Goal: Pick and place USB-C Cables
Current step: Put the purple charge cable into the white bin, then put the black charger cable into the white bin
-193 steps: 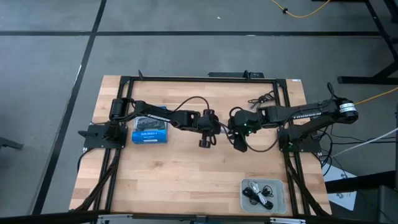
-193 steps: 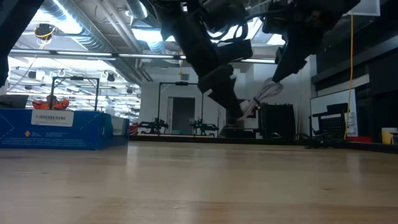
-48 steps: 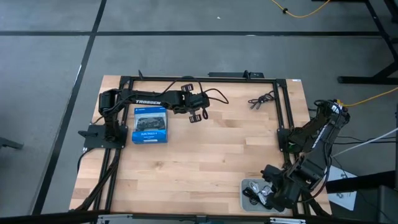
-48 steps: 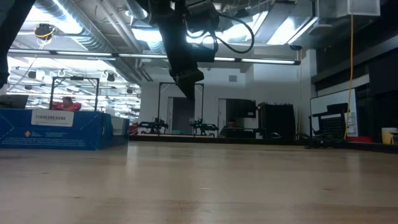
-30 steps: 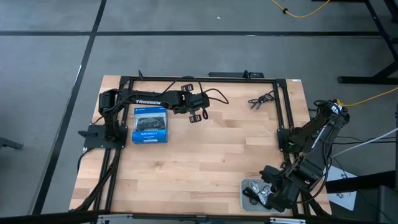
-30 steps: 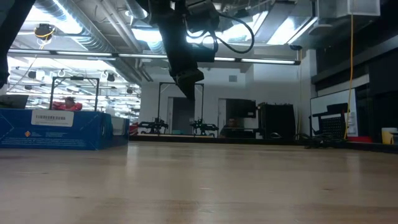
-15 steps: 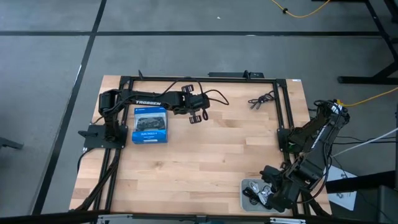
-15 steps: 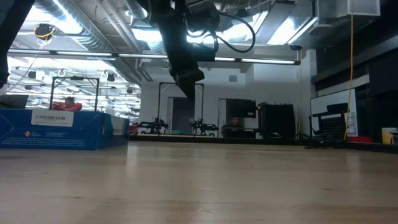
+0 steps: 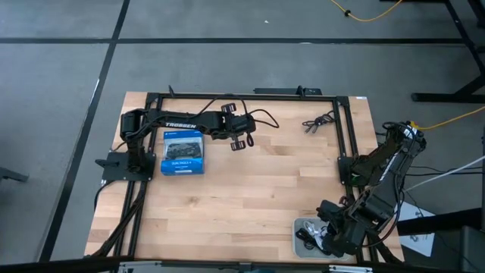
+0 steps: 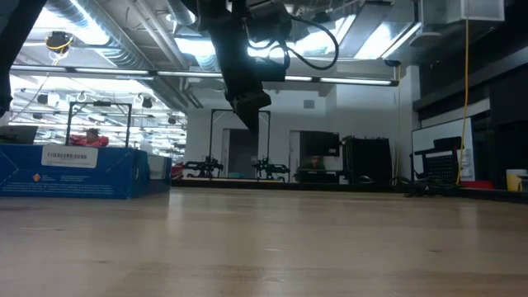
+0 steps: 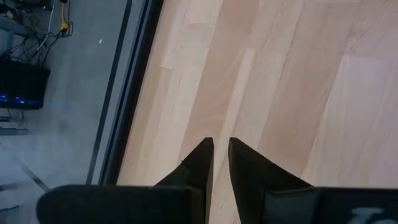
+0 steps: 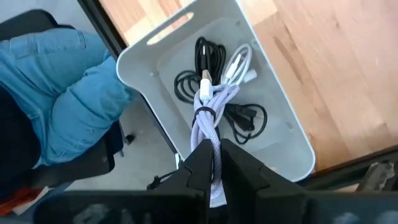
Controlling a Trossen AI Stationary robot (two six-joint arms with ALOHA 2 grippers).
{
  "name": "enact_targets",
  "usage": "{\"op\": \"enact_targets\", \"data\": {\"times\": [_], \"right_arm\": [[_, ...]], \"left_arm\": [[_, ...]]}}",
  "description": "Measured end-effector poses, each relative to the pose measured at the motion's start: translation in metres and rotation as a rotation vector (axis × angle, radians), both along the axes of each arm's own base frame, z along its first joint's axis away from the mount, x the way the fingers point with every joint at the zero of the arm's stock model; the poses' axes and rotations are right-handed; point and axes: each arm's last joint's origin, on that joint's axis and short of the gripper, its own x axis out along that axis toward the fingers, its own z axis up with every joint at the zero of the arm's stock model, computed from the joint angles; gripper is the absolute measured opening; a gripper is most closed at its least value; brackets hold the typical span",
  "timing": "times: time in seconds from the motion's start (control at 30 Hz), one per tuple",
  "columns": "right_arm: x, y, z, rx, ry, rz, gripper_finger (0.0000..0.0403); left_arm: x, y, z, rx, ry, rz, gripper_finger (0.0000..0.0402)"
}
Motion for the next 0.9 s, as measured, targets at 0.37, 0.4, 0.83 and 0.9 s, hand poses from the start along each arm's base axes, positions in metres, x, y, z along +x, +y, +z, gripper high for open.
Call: {"op": "enact_targets", "data": {"times": [0.37, 0.4, 0.83, 0.9], "right_arm": [[-0.002, 0.0, 0.0, -0.011, 0.0, -0.117, 0.004], [-0.003, 0.001, 0.0, -0.009, 0.002, -0.121, 0.0042], [-0.01, 0.001, -0.001, -0.034, 0.026, -0.141, 0.0072], [-0.01, 0.0, -0.001, -0.046, 0.013, -0.144, 0.0071]], "left_arm": [[0.0, 0.0, 0.0, 0.0, 0.0, 0.0, 0.0043], [0.0, 0.0, 0.0, 0.0, 0.0, 0.0, 0.0043], [0.0, 0.0, 0.0, 0.0, 0.0, 0.0, 0.0043], [0.0, 0.0, 0.0, 0.0, 0.0, 0.0, 0.0043]]}}
